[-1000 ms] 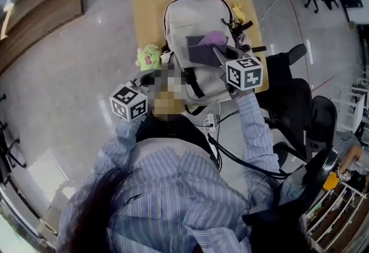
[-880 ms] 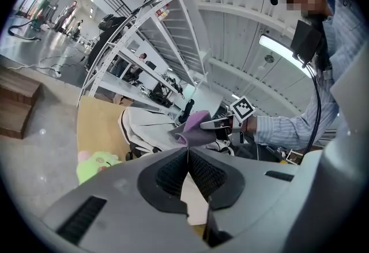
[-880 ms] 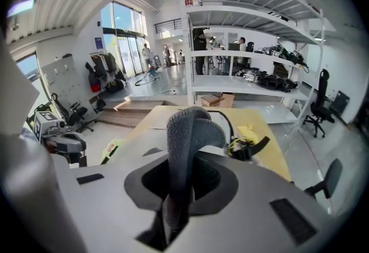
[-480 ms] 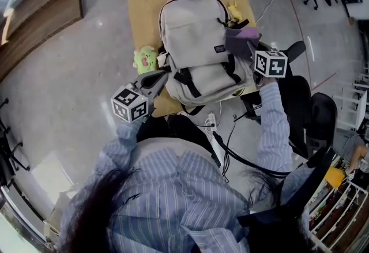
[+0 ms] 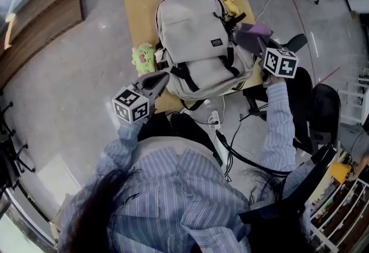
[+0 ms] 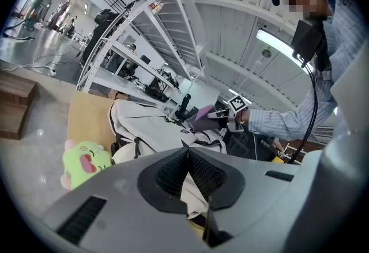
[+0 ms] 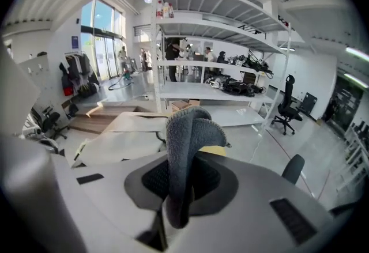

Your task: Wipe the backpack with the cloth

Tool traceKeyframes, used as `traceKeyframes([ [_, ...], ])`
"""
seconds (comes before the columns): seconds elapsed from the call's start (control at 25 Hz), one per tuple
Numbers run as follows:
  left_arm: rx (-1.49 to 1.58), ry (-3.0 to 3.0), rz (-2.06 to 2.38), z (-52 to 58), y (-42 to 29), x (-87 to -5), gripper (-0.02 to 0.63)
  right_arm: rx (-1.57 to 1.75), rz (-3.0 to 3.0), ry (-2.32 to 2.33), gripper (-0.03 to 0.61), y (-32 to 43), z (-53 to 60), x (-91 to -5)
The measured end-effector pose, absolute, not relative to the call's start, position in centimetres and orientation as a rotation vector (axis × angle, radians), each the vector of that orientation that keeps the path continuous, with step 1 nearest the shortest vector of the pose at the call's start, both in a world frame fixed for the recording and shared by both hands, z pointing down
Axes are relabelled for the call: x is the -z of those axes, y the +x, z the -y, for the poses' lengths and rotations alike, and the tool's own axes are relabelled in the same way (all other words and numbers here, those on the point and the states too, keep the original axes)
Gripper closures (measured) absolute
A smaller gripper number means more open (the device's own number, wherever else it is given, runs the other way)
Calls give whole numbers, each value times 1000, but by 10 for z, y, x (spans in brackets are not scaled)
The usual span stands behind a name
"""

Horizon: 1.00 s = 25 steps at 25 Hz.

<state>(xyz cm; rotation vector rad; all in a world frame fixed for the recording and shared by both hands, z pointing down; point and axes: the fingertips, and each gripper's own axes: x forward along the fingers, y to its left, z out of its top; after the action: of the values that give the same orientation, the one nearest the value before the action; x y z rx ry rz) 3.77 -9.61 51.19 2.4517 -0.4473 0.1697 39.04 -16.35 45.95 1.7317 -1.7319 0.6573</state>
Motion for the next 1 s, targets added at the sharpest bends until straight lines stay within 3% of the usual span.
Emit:
traceKeyframes([
  [0.52, -157, 2461, 500, 56, 36, -504, 609, -543, 2236, 1369, 537, 195, 135, -403],
  [0.8, -133, 2450, 575, 39, 21, -500, 609, -627, 2401, 1123, 537, 88, 104, -421],
  [1.0, -117, 2444, 616, 30, 16, -494, 609, -643, 2351, 975, 537, 55, 80, -463],
])
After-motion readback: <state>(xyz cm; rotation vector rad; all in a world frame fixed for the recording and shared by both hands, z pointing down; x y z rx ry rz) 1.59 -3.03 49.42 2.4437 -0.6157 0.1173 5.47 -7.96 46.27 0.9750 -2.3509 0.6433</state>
